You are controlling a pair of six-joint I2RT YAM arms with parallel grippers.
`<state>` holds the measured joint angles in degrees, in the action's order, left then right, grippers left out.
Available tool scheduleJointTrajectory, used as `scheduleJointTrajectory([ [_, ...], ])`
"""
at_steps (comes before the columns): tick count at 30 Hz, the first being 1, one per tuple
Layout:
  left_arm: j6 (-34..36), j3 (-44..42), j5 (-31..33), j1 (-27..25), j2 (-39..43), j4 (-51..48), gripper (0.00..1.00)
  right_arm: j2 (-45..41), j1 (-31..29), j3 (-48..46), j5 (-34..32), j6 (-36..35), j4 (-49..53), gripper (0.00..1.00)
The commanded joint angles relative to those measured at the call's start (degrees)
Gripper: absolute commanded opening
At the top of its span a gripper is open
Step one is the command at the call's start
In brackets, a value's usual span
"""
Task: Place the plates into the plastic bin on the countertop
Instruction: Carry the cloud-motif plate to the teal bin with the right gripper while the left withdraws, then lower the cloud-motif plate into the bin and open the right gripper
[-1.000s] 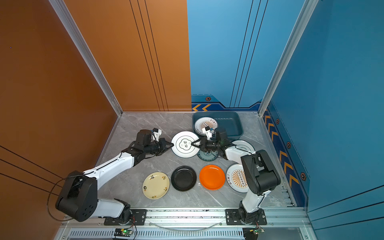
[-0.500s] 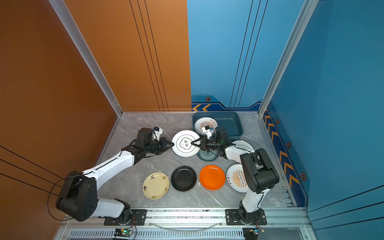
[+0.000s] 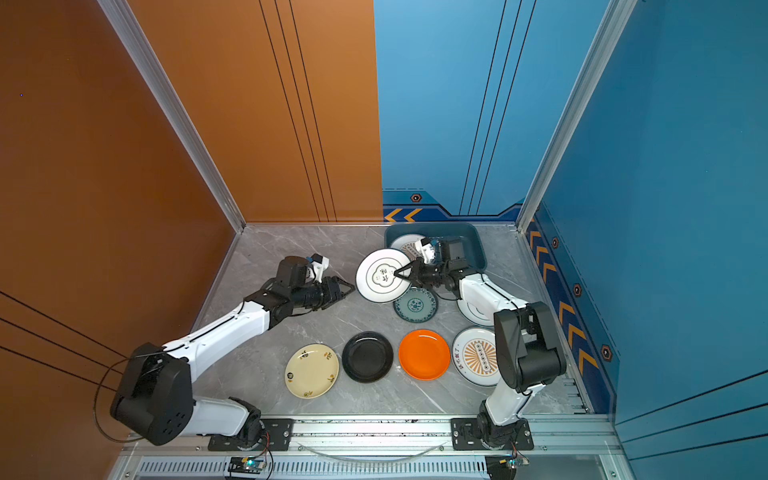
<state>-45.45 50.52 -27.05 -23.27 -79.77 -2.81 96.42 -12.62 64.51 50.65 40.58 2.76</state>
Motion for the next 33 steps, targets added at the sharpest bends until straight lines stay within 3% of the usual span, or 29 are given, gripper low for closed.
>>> scheduleJointTrajectory([
  [1, 1.5, -0.9, 1.2, -0.2, 2.6, 0.6, 0.99, -2.0, 2.4, 5.7, -4.9, -3.8, 8.6, 0.00],
  [5, 0.4, -5.2, 1.4, 0.7, 5.1, 5.6, 0.98, -0.6, 5.0, 11.3, -10.6, -5.7, 14.5, 0.00],
  [10, 2.0, -6.9, 1.8, 1.1, 5.2, 4.7, 0.98, 3.5, 8.3, 16.5, -14.9, -4.8, 16.9, 0.00],
  [19, 2.5, -10.0, 1.7, 1.2, 4.0, 5.8, 0.98, 16.1, 11.5, 26.7, -16.9, -1.1, 18.1, 0.00],
  [33, 7.3, -9.5, 2.5, 1.2, 3.8, 0.5, 0.99, 28.9, 10.6, 34.0, -17.9, 1.4, 19.2, 0.00],
])
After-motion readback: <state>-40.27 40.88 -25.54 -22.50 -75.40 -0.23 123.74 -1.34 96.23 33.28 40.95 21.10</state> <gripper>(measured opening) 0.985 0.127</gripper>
